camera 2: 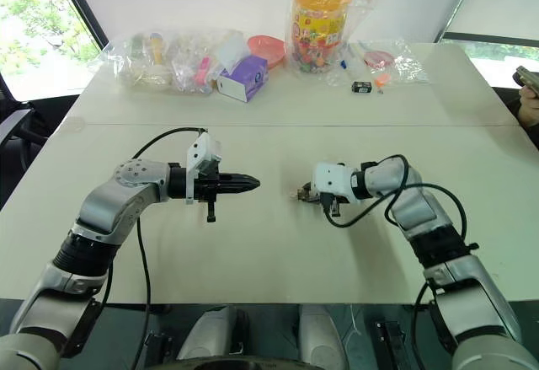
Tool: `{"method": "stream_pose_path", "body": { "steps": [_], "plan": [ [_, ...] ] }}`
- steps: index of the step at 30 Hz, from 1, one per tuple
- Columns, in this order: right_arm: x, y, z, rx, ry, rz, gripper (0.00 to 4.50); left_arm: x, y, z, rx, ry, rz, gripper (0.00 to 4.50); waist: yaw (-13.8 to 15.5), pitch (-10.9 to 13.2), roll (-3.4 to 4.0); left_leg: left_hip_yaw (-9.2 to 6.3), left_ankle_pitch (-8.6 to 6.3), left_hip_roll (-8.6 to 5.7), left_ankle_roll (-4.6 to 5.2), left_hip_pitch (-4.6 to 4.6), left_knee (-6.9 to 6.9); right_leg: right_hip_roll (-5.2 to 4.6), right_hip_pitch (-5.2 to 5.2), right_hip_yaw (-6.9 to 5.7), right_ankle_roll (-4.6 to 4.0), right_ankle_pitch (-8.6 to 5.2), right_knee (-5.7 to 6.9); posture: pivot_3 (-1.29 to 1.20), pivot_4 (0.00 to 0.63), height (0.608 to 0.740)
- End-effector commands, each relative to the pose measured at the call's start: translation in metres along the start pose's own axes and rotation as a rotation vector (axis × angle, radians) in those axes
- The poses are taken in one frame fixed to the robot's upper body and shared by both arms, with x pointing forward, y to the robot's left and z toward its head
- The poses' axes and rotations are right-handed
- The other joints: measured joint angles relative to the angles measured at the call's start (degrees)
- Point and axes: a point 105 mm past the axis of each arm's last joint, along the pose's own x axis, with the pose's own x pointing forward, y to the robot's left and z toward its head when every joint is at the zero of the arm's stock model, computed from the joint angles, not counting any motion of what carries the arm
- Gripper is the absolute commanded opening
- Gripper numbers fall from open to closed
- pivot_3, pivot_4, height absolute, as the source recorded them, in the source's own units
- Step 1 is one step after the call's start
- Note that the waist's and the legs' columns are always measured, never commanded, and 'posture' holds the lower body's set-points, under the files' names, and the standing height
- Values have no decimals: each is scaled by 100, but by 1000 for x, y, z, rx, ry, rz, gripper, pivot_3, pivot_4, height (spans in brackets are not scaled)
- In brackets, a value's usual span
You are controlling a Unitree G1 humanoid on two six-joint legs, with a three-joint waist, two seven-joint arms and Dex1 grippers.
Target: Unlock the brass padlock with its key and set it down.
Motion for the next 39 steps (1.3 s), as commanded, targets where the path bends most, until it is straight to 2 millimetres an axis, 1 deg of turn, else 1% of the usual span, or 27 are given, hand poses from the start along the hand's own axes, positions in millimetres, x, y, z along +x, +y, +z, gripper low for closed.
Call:
{"method": "stream_pose_path", "body": {
  "steps": [1,4,5,10,13,20,23,24,25,26,27,30,39],
  "plan": [
    [-34,-41,47,-355,-45,-331,646,-1,6,19,-58,-70,-18,0,-4,1,0,0,0,-2,0,-10,2,0,-11,0,1,0,2,0,150,735],
    [-40,-35,65,-442,-65,-403,646,2,8,28,-109,-105,-52,0,-10,1,-1,0,1,-2,-2,-14,3,6,-15,0,1,0,2,0,150,735],
    [-40,-29,70,-463,-73,-406,646,4,8,32,-120,-116,-67,0,-9,1,-1,-1,1,-1,-3,-12,2,7,-15,0,1,0,1,0,150,735],
    [-37,-15,80,-445,-78,-411,646,9,9,40,-124,-127,-112,0,-16,1,-1,-1,1,-3,-2,-13,1,15,-13,0,1,0,-2,0,150,735],
    [-36,-13,81,-433,-69,-415,646,11,10,44,-115,-134,-134,0,-9,1,-1,-2,2,-3,-3,-12,2,20,-13,-1,0,0,-1,0,150,735],
    [-36,-15,82,-423,-56,-422,646,16,10,43,-97,-116,-134,0,-10,1,-1,-2,2,-5,-2,-12,2,19,-11,0,0,0,-3,0,150,735],
    [-36,-15,83,-420,-55,-422,646,16,10,44,-117,-125,-143,0,-9,1,-1,-1,2,-6,-2,-12,2,18,-11,0,0,0,-3,0,150,735],
    [-35,-15,83,-418,-55,-421,646,16,11,44,-117,-125,-132,510,-8,1,-1,-2,2,-6,-2,-12,2,18,-11,0,0,0,-3,0,150,735],
    [-35,-15,83,-415,-55,-421,646,17,11,43,-117,-123,-128,767,-9,1,-1,-2,2,-6,-2,-12,2,18,-11,0,0,0,-3,0,150,735],
    [-35,-15,82,-411,-55,-419,646,17,11,42,-112,-119,-125,1151,-10,1,-1,-2,2,-6,-2,-12,2,18,-11,0,0,0,-3,0,150,735],
    [-35,-14,82,-410,-55,-415,646,18,12,42,-104,-115,-116,1685,-10,1,-1,-2,2,-6,-2,-12,2,18,-11,0,0,0,-3,0,150,735],
    [-34,-14,84,-418,-57,-410,646,19,12,41,-110,-115,-110,3105,-10,1,-1,-2,2,-6,-2,-12,2,18,-11,0,0,0,-3,0,150,735],
    [-35,-17,92,-460,-74,-422,646,21,17,37,-195,-143,-100,3105,-8,1,-1,-2,2,-5,-2,-12,2,19,-11,-1,0,0,-3,0,150,735]
  ]
}}
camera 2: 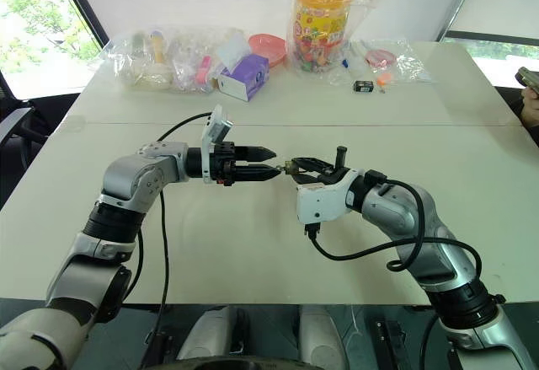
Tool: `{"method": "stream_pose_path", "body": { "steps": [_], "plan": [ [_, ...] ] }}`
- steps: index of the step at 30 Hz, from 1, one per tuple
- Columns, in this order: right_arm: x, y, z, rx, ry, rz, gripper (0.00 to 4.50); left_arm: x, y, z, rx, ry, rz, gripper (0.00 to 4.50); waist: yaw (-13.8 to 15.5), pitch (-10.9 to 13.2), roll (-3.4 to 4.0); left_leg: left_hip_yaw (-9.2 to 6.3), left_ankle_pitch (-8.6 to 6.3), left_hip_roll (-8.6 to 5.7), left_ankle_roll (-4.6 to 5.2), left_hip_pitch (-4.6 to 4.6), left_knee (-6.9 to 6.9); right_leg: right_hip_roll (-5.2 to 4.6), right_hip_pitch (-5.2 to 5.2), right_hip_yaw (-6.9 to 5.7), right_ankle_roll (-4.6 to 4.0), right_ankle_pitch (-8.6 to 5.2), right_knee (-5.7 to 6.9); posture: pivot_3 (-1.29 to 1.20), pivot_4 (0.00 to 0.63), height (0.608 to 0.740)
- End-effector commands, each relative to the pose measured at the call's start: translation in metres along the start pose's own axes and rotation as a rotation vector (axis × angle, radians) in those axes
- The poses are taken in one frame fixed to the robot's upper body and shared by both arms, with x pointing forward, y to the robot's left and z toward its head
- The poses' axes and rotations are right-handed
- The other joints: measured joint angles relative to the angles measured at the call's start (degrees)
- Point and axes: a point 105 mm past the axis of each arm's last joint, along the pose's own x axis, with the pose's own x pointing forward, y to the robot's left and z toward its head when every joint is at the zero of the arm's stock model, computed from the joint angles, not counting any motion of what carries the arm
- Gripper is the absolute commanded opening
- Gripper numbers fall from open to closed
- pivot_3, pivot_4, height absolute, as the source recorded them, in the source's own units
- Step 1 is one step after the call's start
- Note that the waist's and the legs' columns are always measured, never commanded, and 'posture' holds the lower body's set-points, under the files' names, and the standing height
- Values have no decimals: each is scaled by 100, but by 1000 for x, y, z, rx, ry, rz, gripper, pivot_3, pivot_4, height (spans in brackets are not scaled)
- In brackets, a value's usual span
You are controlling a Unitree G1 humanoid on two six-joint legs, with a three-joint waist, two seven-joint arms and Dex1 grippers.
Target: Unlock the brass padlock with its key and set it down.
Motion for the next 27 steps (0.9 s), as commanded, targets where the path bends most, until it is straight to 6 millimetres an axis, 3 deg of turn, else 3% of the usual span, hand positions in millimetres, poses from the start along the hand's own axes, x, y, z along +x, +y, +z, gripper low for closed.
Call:
{"method": "stream_pose_path", "body": {
  "steps": [1,4,10,11,18,27],
  "plan": [
    [-3,-13,13,-59,-38,-48,646,0,0,11,2,-39,-8,3105,1,0,0,0,0,0,0,0,0,0,0,0,0,0,0,0,150,735],
    [-3,-14,14,-60,-39,-52,646,-1,1,10,8,-32,-9,3105,1,0,0,0,0,-1,0,0,0,0,0,0,0,0,0,0,150,735],
    [-3,-14,15,-65,-39,-48,646,1,0,11,19,-40,-14,343,5,0,0,0,0,-1,0,0,0,-1,0,0,0,0,0,0,150,735],
    [-3,-13,15,-66,-39,-45,646,2,0,11,27,-40,-16,74,6,0,0,0,0,-1,0,0,0,-1,0,0,0,0,0,0,150,735],
    [-3,-14,16,-64,-43,-42,646,6,-4,4,131,11,-14,74,1,0,0,0,0,-1,0,0,0,0,0,1,0,0,0,0,150,735],
    [-1,-14,19,-46,-59,-29,646,12,-5,10,581,-37,51,74,10,0,0,1,0,-1,0,0,0,-2,0,1,0,0,0,0,150,735]
  ]
}}
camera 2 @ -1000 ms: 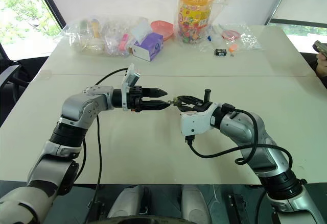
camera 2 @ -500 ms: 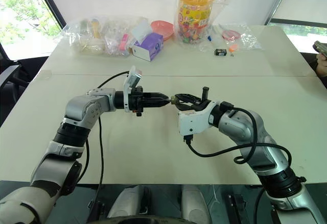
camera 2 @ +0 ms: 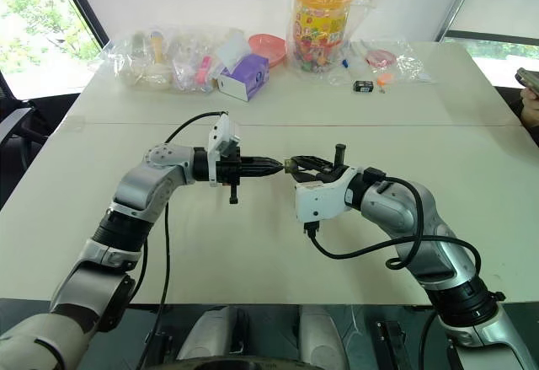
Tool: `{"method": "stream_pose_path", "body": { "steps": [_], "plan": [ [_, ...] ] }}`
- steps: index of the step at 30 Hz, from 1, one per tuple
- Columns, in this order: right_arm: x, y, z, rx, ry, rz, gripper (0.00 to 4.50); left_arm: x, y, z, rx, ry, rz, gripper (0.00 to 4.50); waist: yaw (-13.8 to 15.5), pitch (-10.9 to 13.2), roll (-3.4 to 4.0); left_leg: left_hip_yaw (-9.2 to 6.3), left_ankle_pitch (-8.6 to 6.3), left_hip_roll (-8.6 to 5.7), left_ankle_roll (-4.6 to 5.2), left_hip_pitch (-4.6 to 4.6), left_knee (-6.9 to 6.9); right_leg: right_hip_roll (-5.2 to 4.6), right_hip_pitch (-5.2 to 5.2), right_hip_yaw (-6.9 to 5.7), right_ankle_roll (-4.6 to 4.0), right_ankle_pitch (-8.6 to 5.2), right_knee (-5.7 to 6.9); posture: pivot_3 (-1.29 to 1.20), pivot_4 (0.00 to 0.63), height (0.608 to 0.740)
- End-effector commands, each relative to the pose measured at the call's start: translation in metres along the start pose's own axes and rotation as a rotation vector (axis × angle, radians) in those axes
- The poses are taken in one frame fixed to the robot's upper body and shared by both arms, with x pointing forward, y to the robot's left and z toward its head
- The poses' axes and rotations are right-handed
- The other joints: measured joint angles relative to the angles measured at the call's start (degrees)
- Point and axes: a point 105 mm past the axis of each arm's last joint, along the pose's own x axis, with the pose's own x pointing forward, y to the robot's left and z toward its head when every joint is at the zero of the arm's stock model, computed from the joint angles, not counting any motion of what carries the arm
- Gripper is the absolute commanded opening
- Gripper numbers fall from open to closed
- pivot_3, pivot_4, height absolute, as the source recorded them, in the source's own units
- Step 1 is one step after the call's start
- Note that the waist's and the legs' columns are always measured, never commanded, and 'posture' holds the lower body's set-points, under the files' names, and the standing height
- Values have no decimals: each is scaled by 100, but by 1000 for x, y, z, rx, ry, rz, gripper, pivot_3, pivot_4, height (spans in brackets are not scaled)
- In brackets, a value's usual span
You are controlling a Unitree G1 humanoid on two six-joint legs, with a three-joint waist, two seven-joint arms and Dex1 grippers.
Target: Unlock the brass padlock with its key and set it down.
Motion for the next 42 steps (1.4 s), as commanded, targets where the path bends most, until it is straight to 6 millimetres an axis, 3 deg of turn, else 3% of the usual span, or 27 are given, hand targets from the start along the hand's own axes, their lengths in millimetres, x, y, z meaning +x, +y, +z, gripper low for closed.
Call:
{"method": "stream_pose_path", "body": {
  "steps": [1,6,9,14,17,20,24,42],
  "plan": [
    [-2,-16,20,-48,-81,-49,646,4,1,17,246,-57,37,74,4,0,0,0,0,0,0,0,0,0,0,0,0,0,0,0,150,735],
    [-2,-17,16,-57,-73,-46,646,3,0,19,398,-71,48,74,0,0,0,1,0,-1,1,0,0,0,0,-1,0,0,-1,0,150,735],
    [-2,-17,15,-60,-71,-41,646,3,1,19,382,-75,52,74,2,0,0,1,0,-1,1,0,0,1,0,-1,0,0,-1,0,150,735],
    [-2,-16,16,-64,-74,-34,646,-1,2,14,-31,-63,23,74,-9,0,0,1,-1,-1,1,0,0,2,1,-1,0,0,0,0,150,735],
    [-2,-16,17,-67,-78,-30,646,-6,-5,25,-301,-104,-55,74,-26,0,0,-3,-1,2,2,0,0,5,1,-1,0,0,1,0,150,735],
    [-2,-15,17,-69,-81,-27,646,-9,-11,28,-408,-93,-96,862,-22,0,0,-4,-1,4,1,1,0,7,1,-2,1,0,1,0,150,735],
    [-2,-15,17,-73,-81,-25,646,-11,-11,31,-501,-105,-104,2788,-8,0,0,-5,0,2,1,1,0,3,3,-1,1,0,1,0,150,735],
    [-2,-18,18,-75,-79,-32,646,7,-1,15,-486,-95,-24,2788,-6,0,0,-4,1,0,0,1,0,1,3,0,0,0,0,0,150,735]
  ]
}}
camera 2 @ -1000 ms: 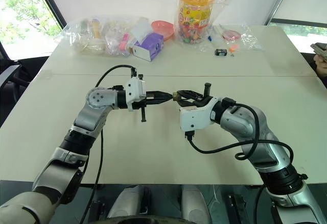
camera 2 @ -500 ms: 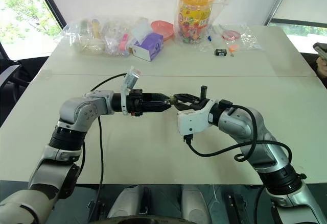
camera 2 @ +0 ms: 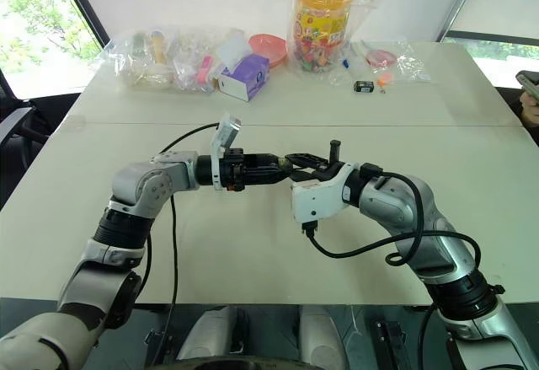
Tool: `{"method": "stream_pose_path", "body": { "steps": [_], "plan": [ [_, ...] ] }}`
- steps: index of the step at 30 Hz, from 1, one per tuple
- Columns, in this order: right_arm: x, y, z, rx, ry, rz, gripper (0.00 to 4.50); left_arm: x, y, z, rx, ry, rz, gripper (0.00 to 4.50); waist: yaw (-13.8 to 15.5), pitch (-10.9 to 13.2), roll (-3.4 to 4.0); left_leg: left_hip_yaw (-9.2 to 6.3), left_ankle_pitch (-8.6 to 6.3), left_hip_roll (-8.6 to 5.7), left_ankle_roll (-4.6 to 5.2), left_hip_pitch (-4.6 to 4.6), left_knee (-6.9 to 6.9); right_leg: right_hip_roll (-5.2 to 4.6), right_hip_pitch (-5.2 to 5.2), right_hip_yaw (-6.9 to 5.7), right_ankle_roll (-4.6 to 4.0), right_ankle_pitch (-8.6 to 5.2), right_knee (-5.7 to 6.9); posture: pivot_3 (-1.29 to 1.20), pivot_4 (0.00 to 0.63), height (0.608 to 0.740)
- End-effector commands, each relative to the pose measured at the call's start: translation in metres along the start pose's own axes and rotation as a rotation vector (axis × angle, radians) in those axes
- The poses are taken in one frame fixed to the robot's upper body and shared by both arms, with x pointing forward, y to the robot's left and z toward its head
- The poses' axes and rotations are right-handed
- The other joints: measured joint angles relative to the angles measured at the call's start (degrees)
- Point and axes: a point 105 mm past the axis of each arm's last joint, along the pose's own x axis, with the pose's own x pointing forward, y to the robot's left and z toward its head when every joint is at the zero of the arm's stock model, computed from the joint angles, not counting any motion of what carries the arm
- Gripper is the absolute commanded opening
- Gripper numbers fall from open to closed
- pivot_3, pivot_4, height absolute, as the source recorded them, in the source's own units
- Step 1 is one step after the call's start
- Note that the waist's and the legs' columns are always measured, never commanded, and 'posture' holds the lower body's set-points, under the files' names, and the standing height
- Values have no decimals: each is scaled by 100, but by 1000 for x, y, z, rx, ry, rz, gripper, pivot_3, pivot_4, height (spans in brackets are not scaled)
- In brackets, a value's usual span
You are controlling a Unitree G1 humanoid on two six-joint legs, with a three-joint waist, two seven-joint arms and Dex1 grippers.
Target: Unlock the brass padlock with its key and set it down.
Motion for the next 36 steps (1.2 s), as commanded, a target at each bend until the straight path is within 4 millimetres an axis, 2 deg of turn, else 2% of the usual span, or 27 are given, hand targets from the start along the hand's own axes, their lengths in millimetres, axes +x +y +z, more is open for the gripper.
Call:
{"method": "stream_pose_path", "body": {
  "steps": [1,3,4,6,9,10,22,29,31,36],
  "plan": [
    [-4,-12,9,-40,-27,-38,646,2,-2,16,45,-45,-9,2788,0,0,0,0,0,0,0,0,0,0,0,0,0,0,0,0,150,735],
    [-4,-12,9,-38,-27,-37,646,2,-2,17,45,-50,-10,2788,-1,0,0,0,0,0,0,0,0,0,0,0,0,0,0,0,150,735],
    [-5,-12,9,-38,-26,-37,646,2,-2,17,45,-51,-10,2559,-1,0,0,0,0,0,0,0,0,0,0,0,0,0,0,0,150,735],
    [-5,-11,9,-37,-26,-36,646,2,-1,18,44,-54,-10,1914,0,0,0,0,0,0,0,0,0,0,0,0,0,0,0,0,150,735],
    [-4,-11,10,-36,-28,-36,646,1,0,20,43,-60,-6,421,-1,0,0,0,0,0,0,0,0,0,0,0,0,0,0,0,150,735],
    [-4,-11,10,-36,-28,-35,646,0,0,20,43,-61,-5,49,-1,0,0,0,0,0,0,0,0,0,0,0,0,0,0,0,150,735],
    [-3,-13,10,5,-34,-30,646,0,-1,17,52,-39,-5,49,0,0,0,0,0,0,0,0,0,0,0,0,0,0,0,0,150,735],
    [-6,-8,5,102,-12,18,4313,0,-2,16,62,-20,-18,0,2,0,0,0,0,0,0,0,0,0,0,0,0,0,0,0,150,735],
    [-10,-6,2,135,2,36,4471,-1,-2,15,70,-12,-17,0,7,0,0,0,0,0,0,0,0,-1,0,0,0,0,0,0,150,735],
    [-28,-16,-3,450,-9,13,4471,-7,0,11,112,27,-24,0,4,0,0,-1,0,0,1,0,0,-1,0,0,0,0,0,0,150,735]
  ]
}}
